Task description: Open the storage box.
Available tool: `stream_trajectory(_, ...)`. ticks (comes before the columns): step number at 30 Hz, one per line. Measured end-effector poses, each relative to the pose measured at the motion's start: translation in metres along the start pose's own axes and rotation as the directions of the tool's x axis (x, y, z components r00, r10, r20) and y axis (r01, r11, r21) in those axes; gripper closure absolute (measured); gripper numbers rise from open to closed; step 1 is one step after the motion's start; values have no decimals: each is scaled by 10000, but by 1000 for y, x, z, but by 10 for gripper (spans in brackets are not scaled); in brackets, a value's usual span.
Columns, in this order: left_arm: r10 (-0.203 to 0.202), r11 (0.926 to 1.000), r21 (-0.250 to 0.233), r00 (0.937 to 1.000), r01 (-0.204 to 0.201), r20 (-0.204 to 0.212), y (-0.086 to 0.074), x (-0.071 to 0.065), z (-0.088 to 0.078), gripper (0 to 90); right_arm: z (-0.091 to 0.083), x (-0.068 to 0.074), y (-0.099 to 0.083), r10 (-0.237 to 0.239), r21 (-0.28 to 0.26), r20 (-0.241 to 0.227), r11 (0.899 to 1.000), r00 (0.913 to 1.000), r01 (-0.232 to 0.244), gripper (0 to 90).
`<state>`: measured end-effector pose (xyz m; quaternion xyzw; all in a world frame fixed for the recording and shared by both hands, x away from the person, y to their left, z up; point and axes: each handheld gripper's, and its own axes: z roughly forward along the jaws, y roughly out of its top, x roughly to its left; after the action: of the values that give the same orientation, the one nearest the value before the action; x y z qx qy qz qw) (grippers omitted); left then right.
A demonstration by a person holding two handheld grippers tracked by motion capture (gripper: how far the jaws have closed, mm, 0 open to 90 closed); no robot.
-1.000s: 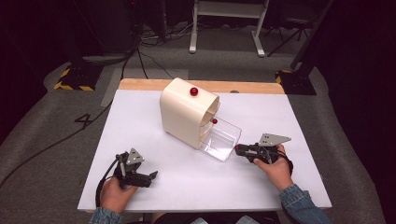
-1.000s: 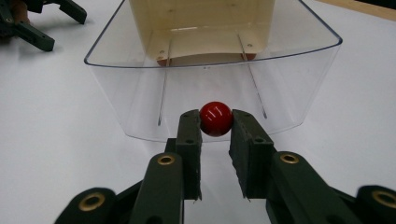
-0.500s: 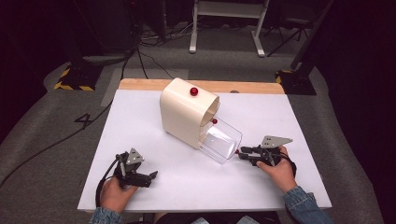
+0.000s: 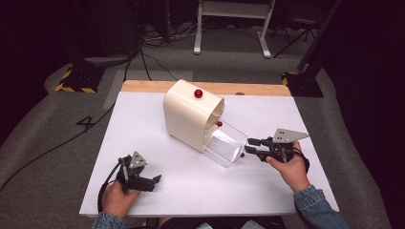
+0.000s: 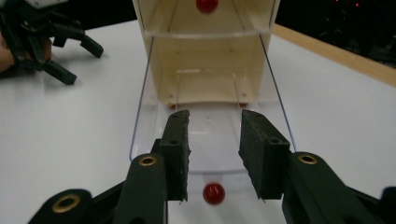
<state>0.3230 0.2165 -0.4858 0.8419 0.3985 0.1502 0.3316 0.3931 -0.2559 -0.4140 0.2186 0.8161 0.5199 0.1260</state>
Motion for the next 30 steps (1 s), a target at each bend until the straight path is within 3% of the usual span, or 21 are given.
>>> stream_trajectory(8,-2,10000,-12,10000,2,-5,0,0,0,66,18,3,39,-470,-270,-117,9985,9988,466,621)
stream_trajectory(11,-8,10000,-14,10000,8,-7,0,0,0,66,28,0,46,-364,-391,-170,9986,9992,357,621)
stream_trajectory(23,15,10000,-47,10000,-16,-41,-1,-2,0,69,63,-9,55,-337,-497,-383,9983,9987,318,614)
stream_trajectory(30,4,10000,-54,10000,-4,-41,-1,-2,0,69,77,-8,56,-392,-568,-454,9977,9982,366,679)
